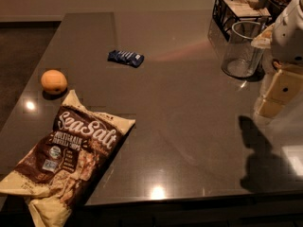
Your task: Pick brown chip bag
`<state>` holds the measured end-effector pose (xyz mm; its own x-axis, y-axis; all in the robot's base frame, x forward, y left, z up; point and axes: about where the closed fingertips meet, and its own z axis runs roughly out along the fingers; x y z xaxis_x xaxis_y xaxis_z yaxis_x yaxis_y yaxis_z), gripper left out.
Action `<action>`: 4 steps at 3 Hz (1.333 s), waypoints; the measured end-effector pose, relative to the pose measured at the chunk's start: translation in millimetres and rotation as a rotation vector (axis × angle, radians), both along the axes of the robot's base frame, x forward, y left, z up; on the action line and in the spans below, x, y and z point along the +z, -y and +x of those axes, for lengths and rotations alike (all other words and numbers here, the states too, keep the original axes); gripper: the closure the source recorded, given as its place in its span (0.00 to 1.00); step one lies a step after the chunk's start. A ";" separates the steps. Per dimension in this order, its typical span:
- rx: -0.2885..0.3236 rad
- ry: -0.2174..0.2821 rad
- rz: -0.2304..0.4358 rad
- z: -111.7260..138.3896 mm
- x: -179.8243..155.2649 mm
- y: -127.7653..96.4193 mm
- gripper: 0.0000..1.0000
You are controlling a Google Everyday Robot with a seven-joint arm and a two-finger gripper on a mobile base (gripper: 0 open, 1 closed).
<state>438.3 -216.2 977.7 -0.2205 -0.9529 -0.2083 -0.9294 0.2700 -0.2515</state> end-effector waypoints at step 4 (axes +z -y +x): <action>0.184 -0.057 0.215 -1.1 7.0 -70.1 0.00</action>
Offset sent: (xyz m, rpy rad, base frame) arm 0.0006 0.0052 0.0031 0.0589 0.0520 0.0300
